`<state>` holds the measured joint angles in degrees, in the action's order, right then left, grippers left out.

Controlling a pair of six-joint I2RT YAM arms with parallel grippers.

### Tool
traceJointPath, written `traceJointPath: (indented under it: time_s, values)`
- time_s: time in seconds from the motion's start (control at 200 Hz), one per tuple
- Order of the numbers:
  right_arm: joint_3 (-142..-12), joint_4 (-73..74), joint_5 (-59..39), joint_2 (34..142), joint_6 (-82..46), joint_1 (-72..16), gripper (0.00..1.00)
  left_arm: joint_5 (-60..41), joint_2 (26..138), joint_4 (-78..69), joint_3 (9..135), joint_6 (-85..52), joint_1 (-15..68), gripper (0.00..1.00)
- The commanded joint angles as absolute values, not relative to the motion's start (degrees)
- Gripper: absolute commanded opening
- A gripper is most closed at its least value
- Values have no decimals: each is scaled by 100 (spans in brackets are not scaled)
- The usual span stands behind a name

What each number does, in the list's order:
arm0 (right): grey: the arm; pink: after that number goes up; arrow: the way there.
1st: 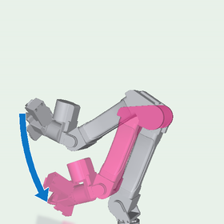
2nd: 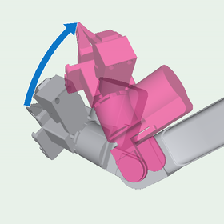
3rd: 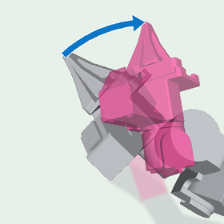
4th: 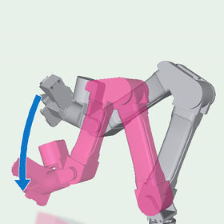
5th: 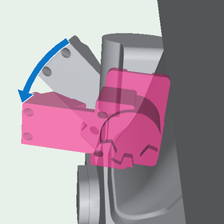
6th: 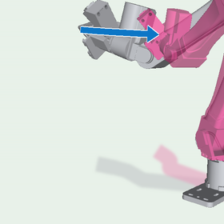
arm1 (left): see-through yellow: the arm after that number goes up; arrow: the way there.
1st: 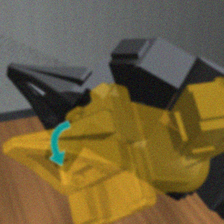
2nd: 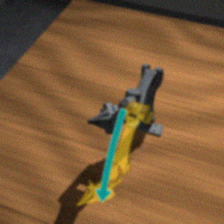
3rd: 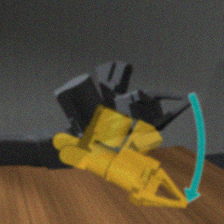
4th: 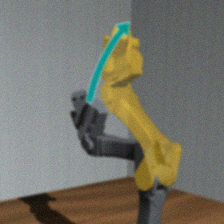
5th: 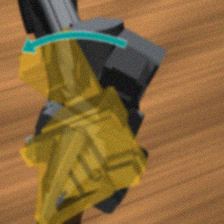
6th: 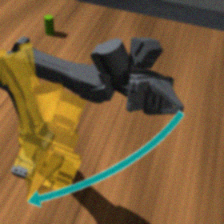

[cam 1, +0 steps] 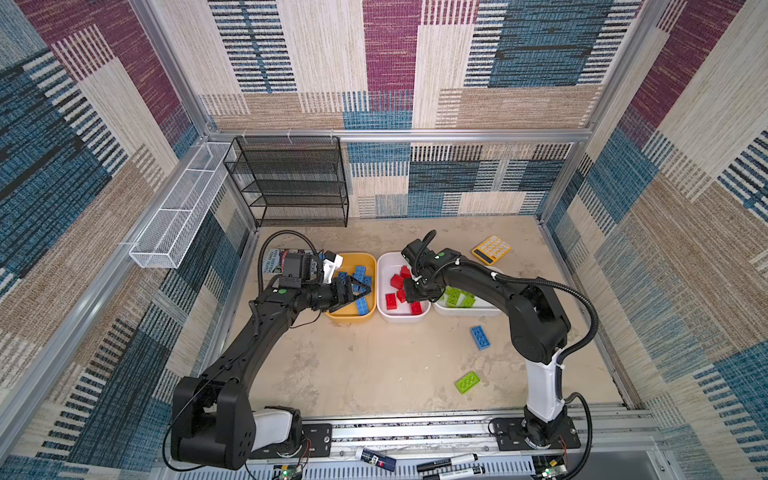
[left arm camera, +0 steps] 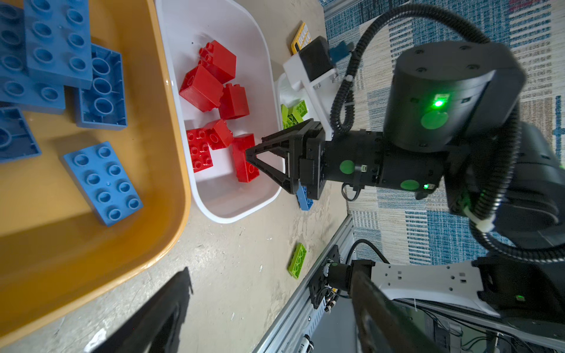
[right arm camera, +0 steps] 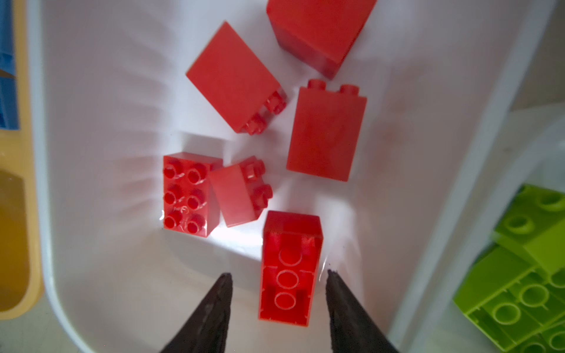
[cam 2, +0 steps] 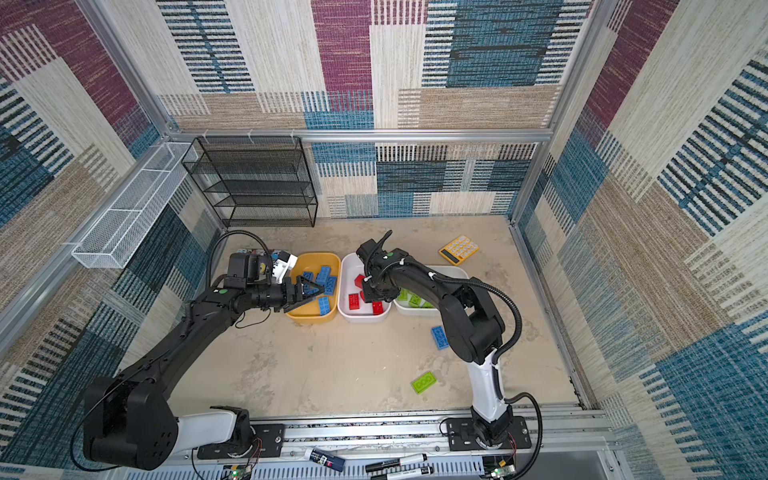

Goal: Sort the legos into containers by color
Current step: 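Carry the long red brick with the right gripper into the red-brick bin and release, then move the right gripper to the blue brick and grasp it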

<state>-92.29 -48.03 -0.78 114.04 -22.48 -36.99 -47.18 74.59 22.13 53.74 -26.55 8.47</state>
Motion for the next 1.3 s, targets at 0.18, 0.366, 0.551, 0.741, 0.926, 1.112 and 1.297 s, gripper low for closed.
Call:
traceJointPath:
  time_s: [0.18, 0.366, 0.551, 0.741, 0.926, 1.112, 1.297]
  values:
    - [-8744, -5428, 220, 9988, -2619, -3595, 62, -4992, 7565, 2035, 5409, -2604, 835, 84]
    - [-7422, -5707, 355, 8641, -3031, -3410, 69, -5181, 7663, 1723, 5361, -2761, 869, 84]
    - [-6080, -5331, 340, 7835, -3295, -3108, 73, -5270, 7797, 1580, 5400, -2834, 949, 84]
    - [-5256, -4832, 400, 7647, -3326, -2994, 76, -5221, 7801, 1809, 5570, -2692, 949, 84]
    - [-4833, -4672, 568, 7720, -3195, -2796, 75, -5170, 7694, 1934, 5565, -2637, 949, 84]
    - [-4507, -4274, 490, 7855, -2828, -2449, 72, -5092, 7629, 2055, 5560, -2592, 949, 84]
    - [-4468, -3844, 325, 8084, -2457, -2207, 64, -5033, 7599, 2105, 5562, -2582, 936, 84]
